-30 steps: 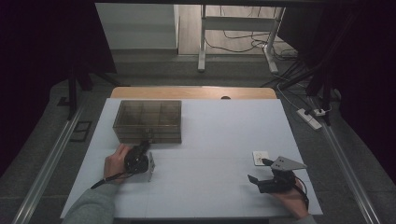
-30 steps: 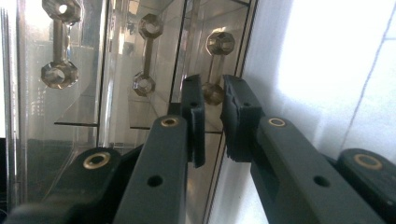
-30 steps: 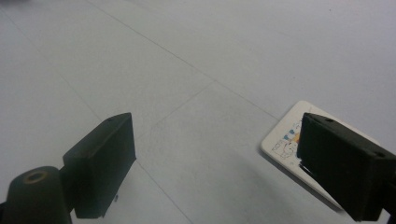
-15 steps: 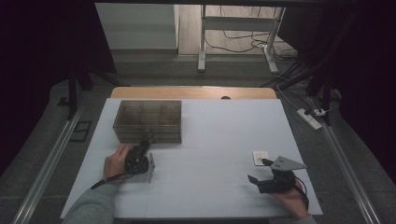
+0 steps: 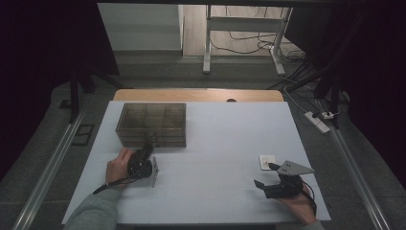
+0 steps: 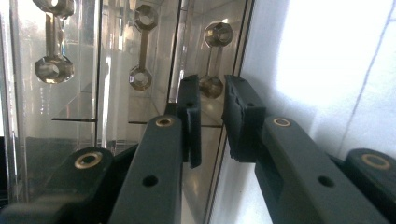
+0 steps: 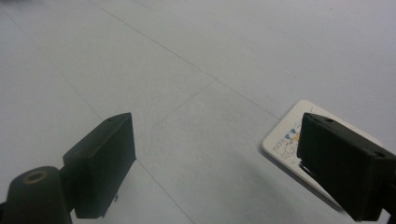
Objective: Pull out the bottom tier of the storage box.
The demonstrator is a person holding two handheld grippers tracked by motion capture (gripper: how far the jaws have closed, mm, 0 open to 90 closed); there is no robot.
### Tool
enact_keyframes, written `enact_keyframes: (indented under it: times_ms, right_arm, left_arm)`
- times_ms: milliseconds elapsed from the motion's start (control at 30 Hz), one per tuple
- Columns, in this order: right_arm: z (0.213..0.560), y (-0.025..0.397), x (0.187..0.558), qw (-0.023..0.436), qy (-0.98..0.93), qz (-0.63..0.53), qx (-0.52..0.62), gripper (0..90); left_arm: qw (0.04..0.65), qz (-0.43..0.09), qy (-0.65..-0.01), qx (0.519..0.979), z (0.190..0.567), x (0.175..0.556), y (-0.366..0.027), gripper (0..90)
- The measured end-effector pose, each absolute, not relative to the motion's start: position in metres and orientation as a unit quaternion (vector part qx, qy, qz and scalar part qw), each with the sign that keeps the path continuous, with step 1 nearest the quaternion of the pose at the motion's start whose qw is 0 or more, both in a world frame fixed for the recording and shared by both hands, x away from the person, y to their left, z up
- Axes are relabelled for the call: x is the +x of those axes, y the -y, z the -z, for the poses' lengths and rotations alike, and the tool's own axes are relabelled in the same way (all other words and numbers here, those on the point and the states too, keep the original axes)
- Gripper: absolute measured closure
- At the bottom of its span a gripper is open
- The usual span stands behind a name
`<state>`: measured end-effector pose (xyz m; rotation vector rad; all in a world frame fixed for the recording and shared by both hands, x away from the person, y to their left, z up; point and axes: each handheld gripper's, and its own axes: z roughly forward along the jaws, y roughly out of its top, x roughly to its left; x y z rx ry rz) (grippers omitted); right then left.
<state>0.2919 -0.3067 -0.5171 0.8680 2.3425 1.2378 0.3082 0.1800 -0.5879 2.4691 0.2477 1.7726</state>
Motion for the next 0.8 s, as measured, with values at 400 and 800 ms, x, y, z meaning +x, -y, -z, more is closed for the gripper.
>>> enact_keyframes:
  times_ms: [400, 800]
  right_arm:
    - [0.5174, 0.3065, 0.292, 0.176, -0.828, -0.435, 0.307, 11.4]
    - [0.5172, 0.3068, 0.292, 0.176, -0.827, -0.436, 0.308, 11.5]
  left_arm:
    - [0.039, -0.585, -0.076, 0.807, 0.5879, 0.3079, -0.1796, 79.7]
    - [0.041, -0.585, -0.074, 0.807, 0.5879, 0.3069, -0.18, 79.9]
